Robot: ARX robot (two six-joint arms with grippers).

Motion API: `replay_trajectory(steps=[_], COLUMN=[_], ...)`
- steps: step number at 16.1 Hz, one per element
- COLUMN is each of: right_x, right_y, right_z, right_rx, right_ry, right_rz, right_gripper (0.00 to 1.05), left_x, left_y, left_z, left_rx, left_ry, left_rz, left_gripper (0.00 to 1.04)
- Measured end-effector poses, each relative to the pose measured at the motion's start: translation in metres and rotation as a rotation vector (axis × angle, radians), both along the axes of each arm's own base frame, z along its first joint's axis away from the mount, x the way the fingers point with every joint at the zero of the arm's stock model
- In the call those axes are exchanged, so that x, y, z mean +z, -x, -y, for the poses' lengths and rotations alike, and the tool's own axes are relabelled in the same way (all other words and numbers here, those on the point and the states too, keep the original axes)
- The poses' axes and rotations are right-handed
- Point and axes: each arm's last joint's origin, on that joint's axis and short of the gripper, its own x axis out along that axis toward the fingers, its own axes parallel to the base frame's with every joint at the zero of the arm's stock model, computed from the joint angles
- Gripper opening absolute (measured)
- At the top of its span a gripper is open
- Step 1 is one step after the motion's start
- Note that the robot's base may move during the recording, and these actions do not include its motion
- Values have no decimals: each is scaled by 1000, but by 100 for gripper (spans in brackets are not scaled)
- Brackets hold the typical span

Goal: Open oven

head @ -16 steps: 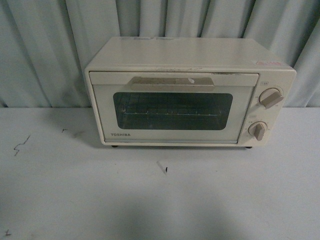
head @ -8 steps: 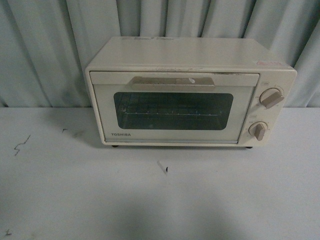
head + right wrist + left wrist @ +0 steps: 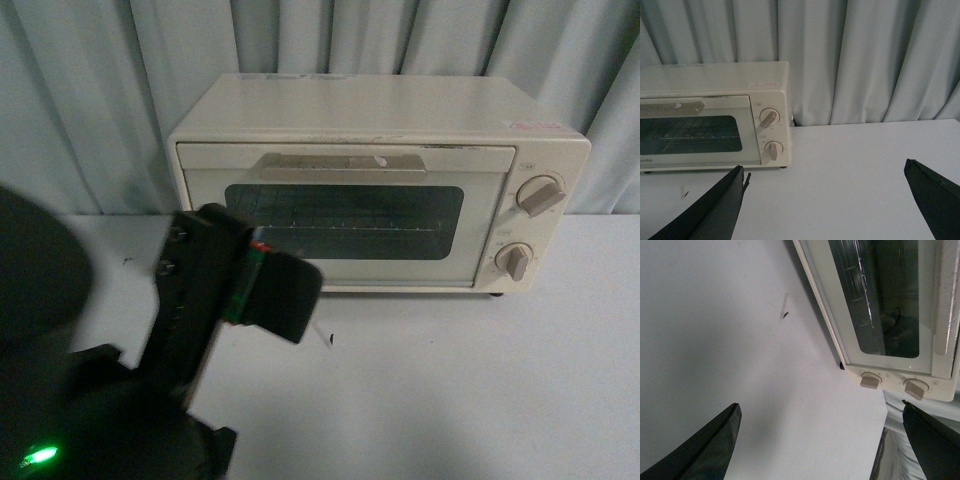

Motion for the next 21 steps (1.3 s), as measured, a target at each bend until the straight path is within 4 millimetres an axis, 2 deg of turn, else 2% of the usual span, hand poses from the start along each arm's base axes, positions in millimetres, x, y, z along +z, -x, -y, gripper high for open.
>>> replay_trajectory(steps=[3,7,10,14,17,21], right_x=[0,0,0,0,0,0], right_y=[0,0,0,0,0,0], right_z=[0,0,0,0,0,0], right_rx=[0,0,0,0,0,0], right_ry=[0,0,0,0,0,0], right_rz=[0,0,0,0,0,0], right_gripper=[98,98,98,98,98,98], left_x=[-16,-20,-31,-50,-67,-66], left_y=[-27,-35,-59,-84,-91,-102], left_z=[16,19,23,9,-1,4], left_rx=[28,38,74,153,204,229], left_ry=[19,19,36,44,36,106], left_rz=[-32,-37,-48,-71,-116,-93], left_gripper=[98,98,98,98,98,98])
